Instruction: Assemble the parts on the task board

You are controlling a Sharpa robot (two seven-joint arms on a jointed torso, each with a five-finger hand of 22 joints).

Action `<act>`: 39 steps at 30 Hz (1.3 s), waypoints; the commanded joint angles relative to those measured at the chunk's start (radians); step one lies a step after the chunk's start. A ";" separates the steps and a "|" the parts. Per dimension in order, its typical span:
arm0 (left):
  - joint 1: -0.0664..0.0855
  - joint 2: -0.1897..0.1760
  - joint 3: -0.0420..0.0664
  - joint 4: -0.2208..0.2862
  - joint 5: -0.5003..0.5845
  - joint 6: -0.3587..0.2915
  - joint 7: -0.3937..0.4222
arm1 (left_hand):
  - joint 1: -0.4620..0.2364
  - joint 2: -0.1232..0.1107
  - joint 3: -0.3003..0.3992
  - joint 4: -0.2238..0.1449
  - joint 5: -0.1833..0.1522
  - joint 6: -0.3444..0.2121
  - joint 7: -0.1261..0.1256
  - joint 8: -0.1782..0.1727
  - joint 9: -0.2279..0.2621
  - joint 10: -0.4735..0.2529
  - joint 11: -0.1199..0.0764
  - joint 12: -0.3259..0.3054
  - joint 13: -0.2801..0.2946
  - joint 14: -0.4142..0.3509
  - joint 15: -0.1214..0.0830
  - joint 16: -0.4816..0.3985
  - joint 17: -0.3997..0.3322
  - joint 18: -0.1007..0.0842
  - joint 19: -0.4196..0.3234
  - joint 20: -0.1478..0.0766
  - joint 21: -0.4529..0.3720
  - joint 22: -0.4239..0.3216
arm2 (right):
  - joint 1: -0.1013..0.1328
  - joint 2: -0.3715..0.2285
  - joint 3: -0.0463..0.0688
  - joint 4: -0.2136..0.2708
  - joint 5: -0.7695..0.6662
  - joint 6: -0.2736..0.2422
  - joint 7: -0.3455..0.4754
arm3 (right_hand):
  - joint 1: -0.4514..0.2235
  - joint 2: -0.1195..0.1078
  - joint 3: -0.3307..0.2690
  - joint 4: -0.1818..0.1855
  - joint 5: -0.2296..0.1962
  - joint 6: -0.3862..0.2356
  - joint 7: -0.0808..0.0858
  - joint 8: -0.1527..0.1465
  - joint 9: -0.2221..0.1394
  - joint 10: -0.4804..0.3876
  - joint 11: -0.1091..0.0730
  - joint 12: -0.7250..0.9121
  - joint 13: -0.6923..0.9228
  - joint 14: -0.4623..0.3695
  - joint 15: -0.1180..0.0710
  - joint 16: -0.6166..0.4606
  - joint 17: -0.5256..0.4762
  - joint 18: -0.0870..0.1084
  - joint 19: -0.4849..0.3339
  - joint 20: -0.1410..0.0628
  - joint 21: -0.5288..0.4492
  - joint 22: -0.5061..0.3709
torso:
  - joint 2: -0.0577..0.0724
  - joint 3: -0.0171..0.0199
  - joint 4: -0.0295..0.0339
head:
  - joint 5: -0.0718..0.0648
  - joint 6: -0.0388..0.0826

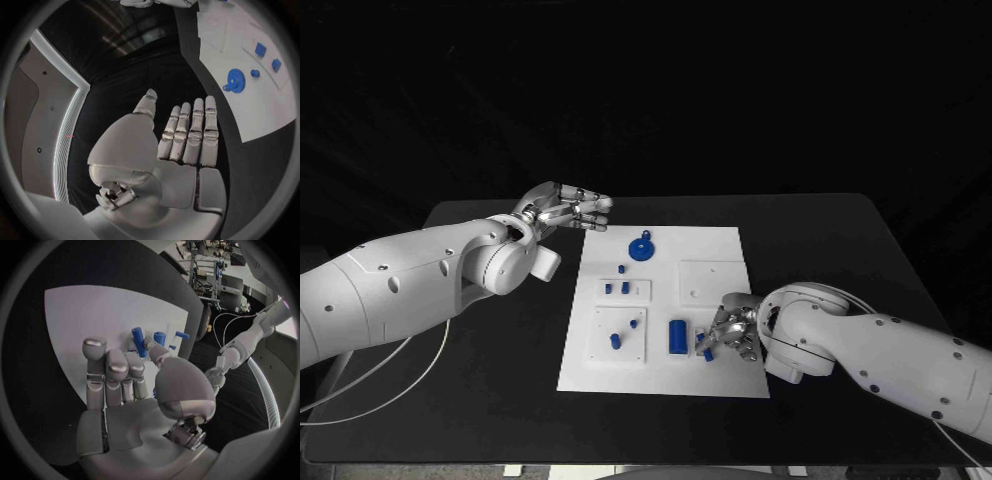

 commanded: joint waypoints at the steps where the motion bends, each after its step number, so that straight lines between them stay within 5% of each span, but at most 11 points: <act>1: 0.001 0.001 0.000 0.002 -0.006 0.017 0.004 | -0.004 0.010 -0.002 0.004 -0.001 -0.006 0.002 -0.001 0.001 -0.002 0.001 0.001 0.000 0.005 0.001 -0.004 0.000 0.012 0.002 0.002 0.005 0.001 | -0.003 0.001 0.000 -0.001 -0.013 -0.007 0.002 | -0.008 0.005 0.006 0.000 0.004 0.005 -0.003 -0.001 0.001 0.002 -0.009 -0.001 -0.001 -0.002 -0.008 -0.005 -0.001 -0.011 0.050 -0.006 0.000 0.049 | 0.000 -0.0005 -0.0002 | 0.001 0.000; 18: 0.001 0.000 0.000 0.002 -0.007 0.018 -0.001 | -0.005 0.010 -0.003 0.005 -0.001 -0.007 0.002 -0.001 0.001 -0.003 0.001 0.001 0.000 0.004 0.001 -0.004 0.000 0.012 0.001 0.002 0.004 0.001 | 0.001 0.009 0.002 -0.019 -0.005 0.005 0.000 | -0.031 -0.004 -0.014 0.021 0.006 0.008 -0.005 -0.001 -0.002 0.002 -0.010 -0.002 -0.001 -0.002 -0.008 -0.004 -0.001 -0.011 0.050 -0.007 0.002 0.048 | 0.000 -0.0006 0.0003 | 0.002 -0.001; 39: 0.001 0.000 0.000 0.001 -0.007 0.020 -0.003 | -0.004 0.010 -0.001 0.008 0.000 -0.007 0.002 -0.001 0.001 -0.003 0.001 0.001 0.000 0.003 0.002 -0.004 0.000 0.012 0.000 0.003 0.004 0.001 | 0.009 0.021 0.002 -0.033 0.003 0.029 0.003 | -0.021 -0.026 -0.204 0.059 0.046 0.012 -0.004 -0.002 -0.020 -0.002 -0.009 -0.004 -0.002 -0.003 -0.009 -0.007 -0.003 -0.009 0.049 -0.007 -0.001 0.042 | 0.000 -0.0002 -0.0005 | 0.007 -0.003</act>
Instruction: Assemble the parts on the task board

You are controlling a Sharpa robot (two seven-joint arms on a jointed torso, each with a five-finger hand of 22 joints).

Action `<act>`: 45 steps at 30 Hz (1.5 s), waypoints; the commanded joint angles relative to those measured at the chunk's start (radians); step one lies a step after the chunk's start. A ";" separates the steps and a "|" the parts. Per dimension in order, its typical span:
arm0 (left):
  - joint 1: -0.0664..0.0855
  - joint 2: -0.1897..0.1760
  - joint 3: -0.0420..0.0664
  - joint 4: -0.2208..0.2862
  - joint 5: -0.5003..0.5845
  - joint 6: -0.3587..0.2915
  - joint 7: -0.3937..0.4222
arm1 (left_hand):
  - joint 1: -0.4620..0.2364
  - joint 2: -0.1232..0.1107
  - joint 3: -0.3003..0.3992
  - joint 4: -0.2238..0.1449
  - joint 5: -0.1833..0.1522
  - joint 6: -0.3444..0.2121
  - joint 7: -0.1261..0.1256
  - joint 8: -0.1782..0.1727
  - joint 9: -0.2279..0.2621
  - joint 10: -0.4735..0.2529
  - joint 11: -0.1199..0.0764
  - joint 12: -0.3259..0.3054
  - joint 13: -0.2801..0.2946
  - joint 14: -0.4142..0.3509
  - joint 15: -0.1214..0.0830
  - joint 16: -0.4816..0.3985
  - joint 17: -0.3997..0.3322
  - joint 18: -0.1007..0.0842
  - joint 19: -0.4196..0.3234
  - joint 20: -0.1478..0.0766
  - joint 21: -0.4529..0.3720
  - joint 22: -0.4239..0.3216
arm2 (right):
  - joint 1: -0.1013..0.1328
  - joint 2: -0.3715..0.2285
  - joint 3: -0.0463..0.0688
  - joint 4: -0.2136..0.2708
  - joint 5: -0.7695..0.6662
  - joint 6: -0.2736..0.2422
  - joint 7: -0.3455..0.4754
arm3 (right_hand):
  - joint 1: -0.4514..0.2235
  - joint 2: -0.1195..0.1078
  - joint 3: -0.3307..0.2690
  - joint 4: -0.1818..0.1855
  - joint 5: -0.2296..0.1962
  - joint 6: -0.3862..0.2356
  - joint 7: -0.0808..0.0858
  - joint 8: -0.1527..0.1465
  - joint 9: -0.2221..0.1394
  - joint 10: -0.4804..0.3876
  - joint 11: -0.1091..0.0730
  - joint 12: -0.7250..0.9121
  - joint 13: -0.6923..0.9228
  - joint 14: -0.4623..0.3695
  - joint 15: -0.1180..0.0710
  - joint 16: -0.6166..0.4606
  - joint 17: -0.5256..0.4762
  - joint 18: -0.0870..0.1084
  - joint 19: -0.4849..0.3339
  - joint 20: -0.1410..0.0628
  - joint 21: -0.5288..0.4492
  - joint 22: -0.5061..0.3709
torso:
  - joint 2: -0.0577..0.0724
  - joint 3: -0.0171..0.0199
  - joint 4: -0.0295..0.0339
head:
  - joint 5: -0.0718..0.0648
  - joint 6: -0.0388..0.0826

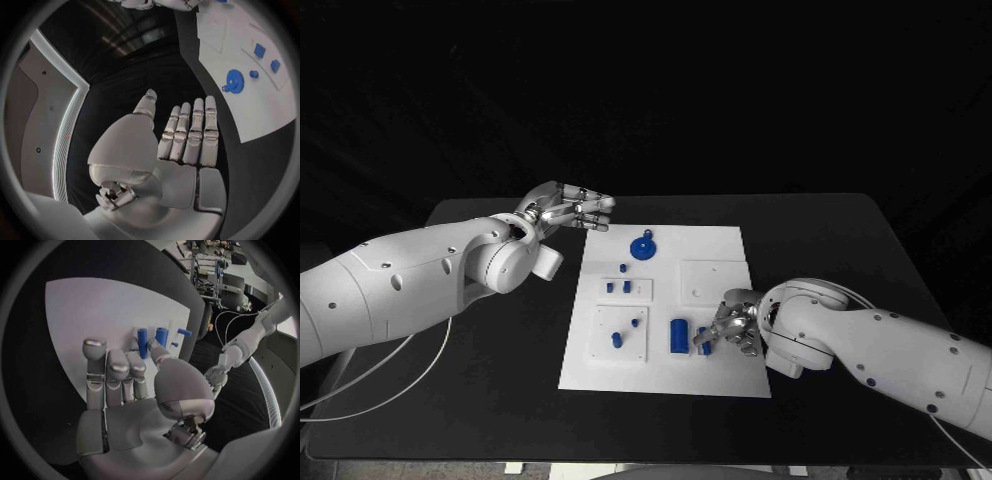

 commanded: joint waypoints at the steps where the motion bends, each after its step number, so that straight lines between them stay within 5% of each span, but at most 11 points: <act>1: 0.001 0.001 0.000 0.001 -0.006 0.015 0.005 | 0.000 0.006 0.002 0.005 0.000 -0.007 0.002 -0.001 0.001 -0.003 0.001 0.001 0.000 0.003 0.002 -0.004 0.000 0.012 0.000 0.003 0.004 0.001 | 0.000 0.003 0.000 0.000 0.001 0.020 0.006 | 0.010 0.003 -0.009 0.001 0.004 0.004 0.005 -0.003 -0.002 -0.005 0.000 -0.004 -0.002 0.001 -0.005 -0.003 -0.001 -0.009 0.050 -0.007 -0.001 0.042 | 0.000 0.0005 -0.0004 | 0.000 -0.001; 11: 0.001 0.001 0.000 0.001 -0.008 0.014 0.004 | 0.000 0.006 0.002 0.005 0.000 -0.007 0.002 -0.001 0.001 -0.003 0.001 0.001 0.000 0.003 0.002 -0.004 0.000 0.012 0.000 0.003 0.004 0.001 | 0.000 0.001 0.000 0.000 0.002 0.025 0.008 | 0.008 -0.005 -0.020 0.005 0.003 0.002 0.006 -0.003 -0.004 -0.007 0.001 -0.007 -0.003 0.000 -0.005 -0.006 -0.002 -0.009 0.049 -0.007 -0.004 0.041 | 0.000 0.0011 -0.0004 | 0.000 -0.003; 25: 0.001 0.002 0.000 -0.001 -0.011 0.014 0.001 | 0.001 0.006 0.002 0.004 0.001 -0.006 0.002 -0.001 0.001 -0.003 0.001 0.001 0.000 0.004 0.001 -0.004 0.000 0.012 0.001 0.002 0.004 0.001 | 0.000 -0.005 0.000 0.002 0.005 0.020 0.019 | 0.002 -0.077 -0.053 0.155 -0.007 0.000 0.012 -0.003 0.001 -0.009 0.004 -0.008 -0.005 0.000 -0.003 -0.008 -0.001 -0.005 0.049 -0.005 -0.006 0.040 | 0.000 0.0008 -0.0003 | 0.002 -0.004; 32: 0.001 0.002 0.000 -0.001 -0.012 0.013 0.001 | 0.001 0.006 0.002 0.004 0.001 -0.006 0.002 -0.001 0.001 -0.003 0.001 0.001 0.000 0.004 0.001 -0.004 0.000 0.012 0.001 0.002 0.004 0.001 | 0.000 -0.010 0.000 0.005 0.009 0.019 0.026 | 0.013 -0.084 -0.056 0.172 -0.007 0.000 0.013 -0.003 0.003 -0.009 0.004 -0.008 -0.005 0.001 -0.003 -0.008 0.000 -0.005 0.049 -0.005 -0.007 0.040 | 0.000 0.0010 0.0005 | 0.002 -0.006; 37: 0.001 0.001 0.000 -0.001 -0.012 0.013 0.001 | 0.001 0.006 0.002 0.004 0.001 -0.006 0.002 -0.001 0.001 -0.003 0.001 0.001 0.000 0.004 0.001 -0.004 0.000 0.012 0.001 0.002 0.004 0.001 | 0.000 -0.014 0.000 0.007 0.011 0.016 0.029 | 0.023 -0.073 -0.051 0.153 -0.005 -0.001 0.012 -0.003 0.003 -0.009 0.004 -0.007 -0.004 0.001 -0.003 -0.009 0.000 -0.005 0.050 -0.005 -0.006 0.040 | 0.000 0.0008 -0.0005 | 0.001 -0.007; 41: 0.001 0.002 0.000 -0.001 -0.013 0.013 0.001 | 0.001 0.006 0.002 0.004 0.001 -0.006 0.002 -0.001 0.001 -0.003 0.001 0.001 0.000 0.004 0.001 -0.004 0.000 0.012 0.001 0.002 0.004 0.001 | 0.000 -0.017 0.000 0.005 0.012 0.013 0.033 | 0.056 -0.037 -0.025 0.092 -0.019 -0.001 0.009 -0.003 0.000 -0.009 0.002 -0.007 -0.004 0.001 -0.004 -0.009 0.000 -0.007 0.049 -0.006 -0.006 0.040 | 0.000 0.0009 -0.0003 | 0.000 -0.006; 45: 0.001 0.002 0.000 -0.002 -0.013 0.013 0.002 | 0.001 0.006 0.002 0.004 0.001 -0.006 0.002 -0.001 0.001 -0.003 0.001 0.001 0.000 0.004 0.001 -0.004 0.000 0.012 0.001 0.002 0.004 0.001 | 0.000 -0.023 0.000 -0.002 0.016 0.001 0.050 | 0.026 -0.047 -0.019 0.068 0.001 -0.014 0.014 -0.003 -0.007 -0.009 0.006 -0.007 -0.004 0.001 -0.003 -0.010 -0.001 -0.007 0.049 -0.006 -0.008 0.039 | 0.000 0.0007 0.0000 | -0.002 -0.004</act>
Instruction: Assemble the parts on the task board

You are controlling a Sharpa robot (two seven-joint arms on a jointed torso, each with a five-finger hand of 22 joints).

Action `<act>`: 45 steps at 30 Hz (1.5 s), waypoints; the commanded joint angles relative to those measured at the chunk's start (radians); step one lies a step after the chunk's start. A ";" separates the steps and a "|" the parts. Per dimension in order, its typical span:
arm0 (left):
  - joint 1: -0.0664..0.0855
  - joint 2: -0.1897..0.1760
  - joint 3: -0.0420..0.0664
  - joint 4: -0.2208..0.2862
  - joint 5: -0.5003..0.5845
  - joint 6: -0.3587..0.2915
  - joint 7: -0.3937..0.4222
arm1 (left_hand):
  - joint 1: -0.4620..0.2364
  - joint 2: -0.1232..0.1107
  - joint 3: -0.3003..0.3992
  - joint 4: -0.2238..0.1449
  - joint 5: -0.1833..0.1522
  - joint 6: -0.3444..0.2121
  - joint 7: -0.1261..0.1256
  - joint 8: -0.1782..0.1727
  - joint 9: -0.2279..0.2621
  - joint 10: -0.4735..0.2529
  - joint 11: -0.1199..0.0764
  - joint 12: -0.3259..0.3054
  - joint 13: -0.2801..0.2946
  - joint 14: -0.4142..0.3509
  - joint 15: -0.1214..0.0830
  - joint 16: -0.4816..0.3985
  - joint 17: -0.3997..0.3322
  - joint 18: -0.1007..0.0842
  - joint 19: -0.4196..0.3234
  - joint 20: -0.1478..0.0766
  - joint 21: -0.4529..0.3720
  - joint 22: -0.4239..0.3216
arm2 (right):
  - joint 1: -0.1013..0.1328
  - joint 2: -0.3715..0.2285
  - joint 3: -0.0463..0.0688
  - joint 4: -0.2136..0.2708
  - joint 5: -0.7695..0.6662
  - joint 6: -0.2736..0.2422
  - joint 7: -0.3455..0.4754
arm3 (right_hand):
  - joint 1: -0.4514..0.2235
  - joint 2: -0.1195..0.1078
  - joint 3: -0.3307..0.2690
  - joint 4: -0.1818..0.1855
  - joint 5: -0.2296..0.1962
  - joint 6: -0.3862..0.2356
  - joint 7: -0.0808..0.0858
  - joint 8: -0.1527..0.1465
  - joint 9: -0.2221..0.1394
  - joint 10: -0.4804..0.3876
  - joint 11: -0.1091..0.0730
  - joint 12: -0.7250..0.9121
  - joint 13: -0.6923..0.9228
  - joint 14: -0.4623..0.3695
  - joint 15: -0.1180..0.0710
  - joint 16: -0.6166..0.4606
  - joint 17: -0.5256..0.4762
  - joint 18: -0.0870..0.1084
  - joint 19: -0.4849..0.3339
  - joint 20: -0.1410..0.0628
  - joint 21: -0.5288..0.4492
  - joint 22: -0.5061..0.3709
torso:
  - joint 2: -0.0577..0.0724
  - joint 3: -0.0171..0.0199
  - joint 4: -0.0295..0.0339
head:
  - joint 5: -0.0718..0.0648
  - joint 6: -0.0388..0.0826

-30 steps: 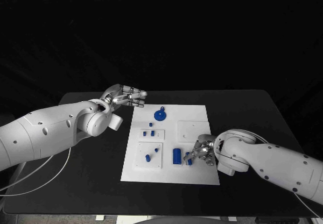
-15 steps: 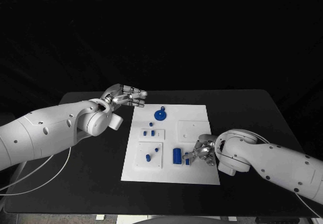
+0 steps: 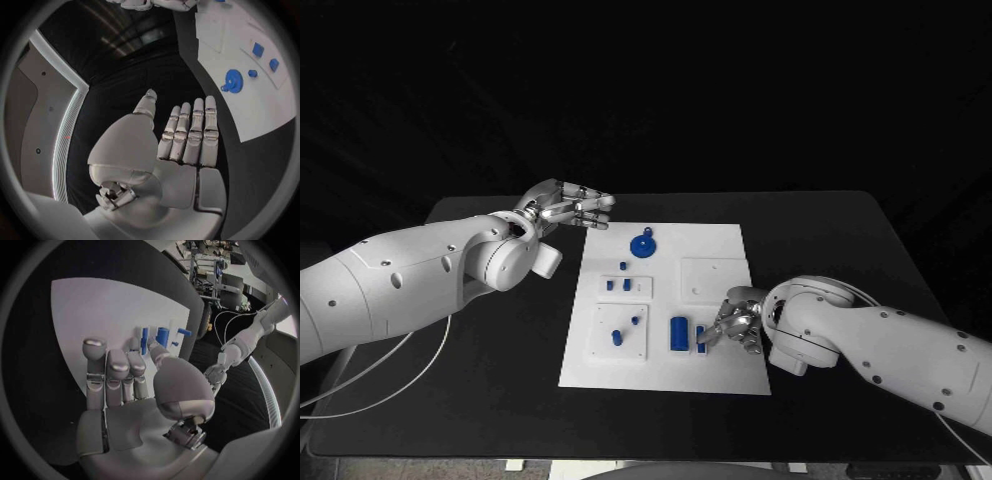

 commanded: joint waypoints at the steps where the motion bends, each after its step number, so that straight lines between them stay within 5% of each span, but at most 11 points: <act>1: 0.001 0.002 0.000 -0.001 -0.005 0.011 0.008 | 0.001 0.006 0.002 0.004 0.001 -0.006 0.002 -0.001 0.001 -0.003 0.001 0.001 0.000 0.004 0.001 -0.004 0.000 0.012 0.001 0.002 0.004 0.001 | -0.001 -0.007 0.001 -0.009 0.014 -0.010 0.043 | -0.029 -0.020 0.000 0.010 0.018 -0.029 0.012 -0.002 -0.008 -0.006 0.007 -0.005 -0.002 0.000 -0.001 -0.008 0.000 -0.005 0.049 -0.004 -0.006 0.039 | -0.001 -0.0002 -0.0002 | -0.003 0.004; 3: 0.001 0.002 0.000 -0.003 -0.005 0.006 0.013 | 0.002 0.004 0.003 0.002 0.000 -0.010 0.001 -0.001 0.000 -0.005 0.001 0.001 0.000 0.004 0.002 -0.003 0.000 0.012 0.000 0.003 0.004 0.001 | -0.001 -0.013 0.005 -0.019 0.038 -0.020 0.073 | -0.021 -0.086 0.026 0.109 0.003 -0.045 0.020 -0.002 -0.008 -0.011 0.013 -0.010 -0.008 -0.001 0.003 -0.012 -0.004 0.002 0.047 0.001 -0.020 0.034 | -0.001 -0.0002 -0.0009 | -0.006 0.007; 6: 0.001 0.003 0.000 -0.009 -0.003 -0.006 0.025 | 0.002 0.004 0.003 0.001 0.000 -0.004 -0.001 0.000 0.001 -0.003 0.000 0.001 0.000 0.004 0.001 -0.003 0.000 0.012 0.000 0.002 0.004 0.001 | 0.000 -0.023 0.018 -0.044 0.086 -0.041 0.142 | -0.010 -0.087 -0.074 0.134 0.010 -0.107 0.037 0.001 -0.014 -0.029 0.022 -0.031 -0.025 -0.006 0.007 -0.029 -0.014 0.009 0.043 0.004 -0.067 0.019 | -0.002 -0.0013 -0.0018 | -0.013 0.021; 10: 0.001 0.007 0.000 -0.023 0.015 -0.035 0.048 | 0.008 0.008 0.004 -0.003 0.003 0.015 -0.002 0.001 0.002 0.008 -0.002 0.001 0.000 0.008 0.000 -0.003 0.000 0.012 0.002 0.001 0.005 0.001 | 0.010 -0.034 0.045 -0.099 0.161 -0.073 0.278 | 0.014 -0.009 -0.272 0.098 0.079 -0.134 0.044 -0.001 -0.013 -0.048 0.026 -0.056 -0.056 -0.009 0.009 -0.070 -0.031 0.015 0.041 0.008 -0.167 -0.023 | -0.006 -0.0025 -0.0036 | -0.024 0.047; 21: 0.001 0.037 0.001 -0.103 0.114 -0.074 0.103 | 0.025 0.022 0.003 -0.017 0.006 0.030 -0.001 0.000 0.001 0.026 -0.002 0.001 0.000 0.018 -0.004 -0.004 0.000 0.008 0.003 -0.002 0.004 0.000 | 0.093 0.018 0.066 -0.354 0.443 -0.157 0.683 | 0.063 0.093 -0.339 -0.034 0.142 -0.145 0.054 -0.002 -0.021 -0.171 0.036 -0.316 -0.326 -0.073 0.024 -0.363 -0.219 0.009 0.000 0.022 -0.516 -0.266 | -0.035 -0.0098 -0.0138 | -0.043 0.106; 24: 0.001 0.047 0.001 -0.132 0.144 -0.065 0.111 | 0.026 0.025 0.002 -0.019 0.005 0.031 -0.004 0.000 0.001 0.026 -0.003 0.001 0.000 0.019 -0.004 -0.003 0.000 0.007 0.000 -0.002 0.003 0.000 | 0.108 0.057 0.071 -0.442 0.507 -0.169 0.754 | 0.089 0.115 -0.325 -0.067 0.146 -0.162 0.066 -0.002 -0.031 -0.211 0.055 -0.446 -0.491 -0.125 0.051 -0.526 -0.341 0.010 -0.080 0.053 -0.574 -0.429 | -0.048 -0.0133 -0.0169 | -0.045 0.123; 30: 0.004 0.072 0.003 -0.195 0.225 -0.028 0.125 | 0.021 0.024 -0.008 -0.023 -0.003 0.018 -0.016 0.000 0.001 -0.014 -0.005 0.001 0.000 -0.035 0.000 -0.005 -0.002 0.002 -0.028 0.008 -0.006 -0.005 | 0.120 0.153 0.106 -0.614 0.658 -0.161 0.867 | 0.110 0.145 -0.266 -0.137 0.122 -0.322 0.107 -0.006 -0.063 -0.281 0.180 -0.983 -1.140 -0.348 0.210 -0.978 -0.862 0.018 -0.504 0.229 -0.576 -0.980 | -0.064 -0.0076 -0.0211 | -0.050 0.183; 34: 0.005 0.099 0.004 -0.245 0.257 -0.008 0.137 | 0.008 0.010 -0.013 -0.023 -0.009 -0.087 -0.029 -0.005 -0.004 -0.072 -0.010 0.001 -0.001 -0.101 0.007 -0.005 -0.004 0.005 -0.081 0.029 -0.008 -0.008 | 0.122 0.199 0.122 -0.685 0.725 -0.156 0.916 | 0.080 0.144 -0.243 -0.144 0.122 -0.353 0.094 -0.008 -0.065 -0.354 0.181 -0.997 -1.142 -0.400 0.226 -0.981 -1.032 0.058 -0.530 0.285 -0.566 -1.230 | -0.075 -0.0040 -0.0221 | -0.048 0.219; 43: 0.005 0.140 0.006 -0.316 0.285 0.007 0.146 | -0.004 0.010 -0.005 -0.028 -0.011 -0.132 -0.032 -0.008 -0.006 -0.145 -0.014 -0.003 -0.003 -0.130 0.007 -0.005 -0.005 0.037 -0.105 0.059 -0.005 -0.006 | 0.123 0.233 0.136 -0.726 0.777 -0.155 0.961 | 0.066 0.136 -0.264 -0.120 0.130 -0.378 0.095 -0.009 -0.066 -0.379 0.182 -0.998 -1.141 -0.434 0.231 -0.983 -1.033 0.095 -0.575 0.324 -0.567 -1.241 | -0.079 0.0003 -0.0219 | -0.039 0.254; 44: 0.004 0.136 0.005 -0.312 0.248 -0.022 0.118 | -0.380 0.000 0.058 -0.017 -0.177 -0.979 -0.145 -0.064 -0.061 -1.065 -0.137 -0.058 -0.058 -1.109 -0.138 -0.065 -0.065 -0.070 -1.058 -0.125 -0.075 -0.076 | 0.122 0.231 0.135 -0.725 0.722 -0.155 0.902 | -0.273 0.029 -0.183 0.060 -0.078 -1.260 -0.027 -0.066 -0.123 -0.674 0.046 -1.059 -1.199 -0.737 0.092 -1.045 -1.093 -0.060 -1.469 0.112 -0.642 -1.307 | -0.076 -0.0014 -0.0224 | -0.041 0.246; 45: 0.003 0.136 0.005 -0.311 0.248 -0.023 0.119 | -0.387 0.000 0.058 -0.017 -0.177 -0.979 -0.145 -0.064 -0.061 -1.065 -0.137 -0.058 -0.058 -1.109 -0.138 -0.065 -0.065 -0.070 -1.058 -0.125 -0.075 -0.076 | 0.122 0.230 0.134 -0.724 0.723 -0.156 0.902 | -0.282 0.029 -0.183 0.060 -0.078 -1.260 -0.027 -0.066 -0.123 -1.376 0.046 -1.059 -1.199 -0.745 0.092 -1.045 -1.093 -0.060 -1.469 0.112 -0.642 -1.307 | -0.077 -0.0015 -0.0223 | -0.041 0.245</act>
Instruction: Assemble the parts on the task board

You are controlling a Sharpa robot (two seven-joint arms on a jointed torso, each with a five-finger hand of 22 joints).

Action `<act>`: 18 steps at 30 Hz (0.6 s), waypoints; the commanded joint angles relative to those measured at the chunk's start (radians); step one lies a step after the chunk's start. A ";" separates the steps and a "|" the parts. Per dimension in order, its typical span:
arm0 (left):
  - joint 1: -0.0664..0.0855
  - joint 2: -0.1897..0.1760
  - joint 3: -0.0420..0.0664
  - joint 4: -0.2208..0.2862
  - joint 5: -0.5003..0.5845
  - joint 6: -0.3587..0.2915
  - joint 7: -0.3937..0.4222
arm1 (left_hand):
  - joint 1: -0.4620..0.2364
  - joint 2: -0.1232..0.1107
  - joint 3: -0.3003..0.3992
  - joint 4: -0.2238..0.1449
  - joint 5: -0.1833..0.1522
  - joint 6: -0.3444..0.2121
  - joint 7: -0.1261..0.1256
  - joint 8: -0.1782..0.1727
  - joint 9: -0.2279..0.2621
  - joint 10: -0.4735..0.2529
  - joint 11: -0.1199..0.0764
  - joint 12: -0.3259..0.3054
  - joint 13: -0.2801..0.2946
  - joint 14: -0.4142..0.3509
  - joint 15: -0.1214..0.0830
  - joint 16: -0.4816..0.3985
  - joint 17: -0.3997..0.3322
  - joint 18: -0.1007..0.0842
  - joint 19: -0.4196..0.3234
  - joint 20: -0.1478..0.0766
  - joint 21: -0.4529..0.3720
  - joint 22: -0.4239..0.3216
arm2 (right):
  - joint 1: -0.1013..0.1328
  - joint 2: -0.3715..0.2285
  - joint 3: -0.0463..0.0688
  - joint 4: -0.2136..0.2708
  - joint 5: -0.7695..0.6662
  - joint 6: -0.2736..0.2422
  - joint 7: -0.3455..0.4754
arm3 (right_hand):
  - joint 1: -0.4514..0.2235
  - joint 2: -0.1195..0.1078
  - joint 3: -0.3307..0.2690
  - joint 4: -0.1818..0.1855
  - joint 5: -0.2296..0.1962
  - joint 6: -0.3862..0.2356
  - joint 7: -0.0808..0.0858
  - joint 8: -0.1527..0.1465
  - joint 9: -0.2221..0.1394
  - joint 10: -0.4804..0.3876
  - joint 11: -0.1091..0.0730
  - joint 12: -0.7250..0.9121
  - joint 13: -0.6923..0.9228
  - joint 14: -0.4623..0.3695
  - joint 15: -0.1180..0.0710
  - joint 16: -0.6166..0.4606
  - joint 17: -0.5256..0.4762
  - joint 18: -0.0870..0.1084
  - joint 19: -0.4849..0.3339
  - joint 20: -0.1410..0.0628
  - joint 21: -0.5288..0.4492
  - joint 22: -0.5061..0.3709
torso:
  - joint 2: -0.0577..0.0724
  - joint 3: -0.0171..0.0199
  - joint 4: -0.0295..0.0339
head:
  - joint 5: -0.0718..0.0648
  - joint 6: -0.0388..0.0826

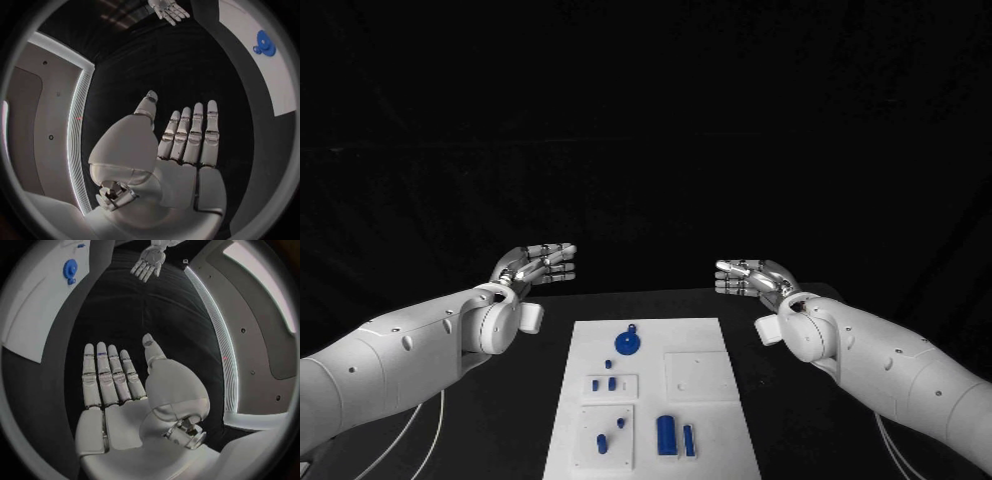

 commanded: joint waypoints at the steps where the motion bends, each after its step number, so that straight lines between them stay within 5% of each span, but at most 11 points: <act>1: -0.001 -0.002 0.001 0.006 -0.002 -0.004 0.000 | -0.410 -0.008 0.064 0.008 -0.165 -0.824 -0.110 -0.057 -0.055 -0.901 -0.121 -0.058 -0.055 -0.958 -0.141 -0.063 -0.060 -0.094 -0.929 -0.178 -0.070 -0.068 | 0.000 -0.002 -0.002 0.004 -0.001 -0.004 -0.001 | -0.371 -0.105 0.080 0.178 -0.201 -0.858 -0.118 -0.059 -0.056 -0.991 -0.131 -0.063 -0.057 -1.019 -0.136 -0.064 -0.059 -0.147 -0.869 -0.206 -0.073 -0.065 | -0.002 -0.0006 0.0003 | 0.000 -0.004; 4: -0.009 -0.007 0.005 0.027 -0.002 -0.023 0.004 | -0.499 -0.008 0.064 0.008 -0.165 -0.824 -0.110 -0.057 -0.055 -0.901 -0.121 -0.058 -0.055 -0.958 -0.141 -0.063 -0.060 -0.094 -0.929 -0.178 -0.070 -0.068 | 0.001 -0.008 -0.011 0.025 0.011 -0.023 0.006 | -0.454 -0.105 0.080 0.178 -0.201 -0.858 -0.118 -0.059 -0.056 -0.991 -0.131 -0.063 -0.057 -1.019 -0.136 -0.064 -0.059 -0.147 -0.869 -0.206 -0.073 -0.065 | -0.012 -0.0025 0.0025 | 0.002 -0.014; 5: -0.013 -0.010 0.007 0.037 -0.002 -0.032 0.006 | -0.528 -0.008 0.064 0.008 -0.165 -0.824 -0.110 -0.057 -0.055 -0.901 -0.121 -0.058 -0.055 -0.958 -0.141 -0.063 -0.060 -0.094 -0.929 -0.178 -0.070 -0.068 | 0.002 -0.012 -0.016 0.035 0.017 -0.033 0.010 | -1.156 -0.105 0.080 0.178 -0.201 -0.858 -0.118 -0.059 -0.056 -0.991 -0.131 -0.063 -0.057 -1.019 -0.136 -0.064 -0.059 -0.147 -0.869 -0.206 -0.073 -0.065 | -0.017 -0.0035 0.0036 | 0.004 -0.018; 6: -0.020 -0.015 0.011 0.057 -0.002 -0.050 0.010 | -1.274 -0.008 0.064 0.008 -0.165 -0.824 -0.110 -0.057 -0.055 -0.901 -0.121 -0.058 -0.055 -0.958 -0.141 -0.063 -0.060 -0.094 -0.929 -0.178 -0.070 -0.068 | 0.003 -0.018 -0.024 0.055 0.029 -0.051 0.017 | -1.156 -0.105 0.080 0.178 -0.201 -0.858 -0.118 -0.059 -0.056 -0.991 -0.131 -0.063 -0.057 -1.019 -0.136 -0.064 -0.059 -0.147 -0.869 -0.206 -0.073 -0.065 | -0.027 -0.0054 0.0057 | 0.006 -0.028; 9: -0.035 -0.026 0.019 0.100 -0.002 -0.088 0.018 | -1.274 -0.008 0.064 0.008 -0.165 -0.824 -0.110 -0.057 -0.055 -0.901 -0.121 -0.058 -0.055 -0.958 -0.141 -0.063 -0.060 -0.094 -0.929 -0.178 -0.070 -0.068 | 0.005 -0.032 -0.043 0.098 0.054 -0.090 0.032 | -1.156 -0.105 0.080 0.178 -0.201 -0.858 -0.118 -0.059 -0.056 -0.991 -0.131 -0.063 -0.057 -1.019 -0.136 -0.064 -0.059 -0.147 -0.869 -0.206 -0.073 -0.065 | -0.048 -0.0093 0.0101 | 0.011 -0.047; 12: -0.060 -0.043 0.032 0.168 -0.001 -0.149 0.032 | -1.274 -0.008 0.064 0.008 -0.165 -0.824 -0.110 -0.057 -0.055 -0.901 -0.121 -0.058 -0.055 -0.958 -0.141 -0.063 -0.060 -0.094 -0.929 -0.178 -0.070 -0.068 | 0.008 -0.054 -0.073 0.167 0.094 -0.154 0.057 | -1.156 -0.105 0.080 0.178 -0.201 -0.858 -0.118 -0.059 -0.056 -0.991 -0.131 -0.063 -0.057 -1.019 -0.136 -0.064 -0.059 -0.147 -0.869 -0.206 -0.073 -0.065 | -0.073 -0.0139 0.0152 | 0.017 -0.070; 18: -0.130 -0.093 0.070 0.363 -0.001 -0.322 0.069 | -1.274 -0.008 0.064 0.008 -0.165 -0.824 -0.110 -0.057 -0.055 -0.901 -0.121 -0.058 -0.055 -0.958 -0.141 -0.063 -0.060 -0.094 -0.929 -0.178 -0.070 -0.068 | 0.018 -0.117 -0.159 0.362 0.208 -0.335 0.127 | -1.156 -0.105 0.080 0.178 -0.201 -0.858 -0.118 -0.059 -0.056 -0.991 -0.131 -0.063 -0.057 -1.019 -0.136 -0.064 -0.059 -0.147 -0.869 -0.206 -0.073 -0.065 | -0.094 -0.0179 0.0197 | 0.022 -0.089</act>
